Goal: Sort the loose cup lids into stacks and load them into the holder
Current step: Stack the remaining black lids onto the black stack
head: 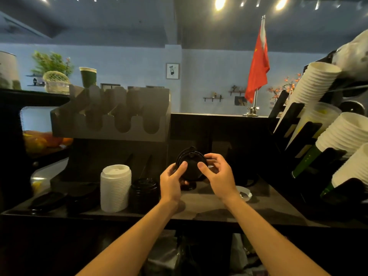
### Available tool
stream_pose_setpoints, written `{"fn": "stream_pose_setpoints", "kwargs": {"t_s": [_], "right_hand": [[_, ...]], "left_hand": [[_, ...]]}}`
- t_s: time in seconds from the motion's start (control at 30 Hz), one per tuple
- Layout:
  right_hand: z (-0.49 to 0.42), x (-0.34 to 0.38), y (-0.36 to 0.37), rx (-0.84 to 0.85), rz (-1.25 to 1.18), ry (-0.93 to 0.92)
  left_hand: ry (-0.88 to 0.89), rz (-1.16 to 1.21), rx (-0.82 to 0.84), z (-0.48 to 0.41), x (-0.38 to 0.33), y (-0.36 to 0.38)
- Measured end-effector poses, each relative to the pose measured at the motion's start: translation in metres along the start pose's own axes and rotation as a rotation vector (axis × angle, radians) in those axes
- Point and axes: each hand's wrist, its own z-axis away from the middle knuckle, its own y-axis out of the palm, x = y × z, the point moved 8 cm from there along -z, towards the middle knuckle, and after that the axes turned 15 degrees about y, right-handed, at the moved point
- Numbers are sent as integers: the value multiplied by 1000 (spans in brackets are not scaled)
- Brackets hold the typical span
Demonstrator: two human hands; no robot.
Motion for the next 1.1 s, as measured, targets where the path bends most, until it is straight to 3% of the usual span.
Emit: {"fn": "stream_pose_setpoints", "kwargs": {"t_s": [0.47, 0.73, 0.9, 1.1], "right_hand": [[45, 40, 99, 101, 65, -77], [65, 51, 184, 279, 309, -272], [84, 65, 240, 124, 553, -561], [95, 72, 293, -22, 759, -671]], "left_hand": [[100, -170, -66, 2, -75, -98], [237, -276, -165, -9, -118, -176], [214, -304, -249, -16, -125, -230], [148, -382, -267, -28, -128, -281]]}}
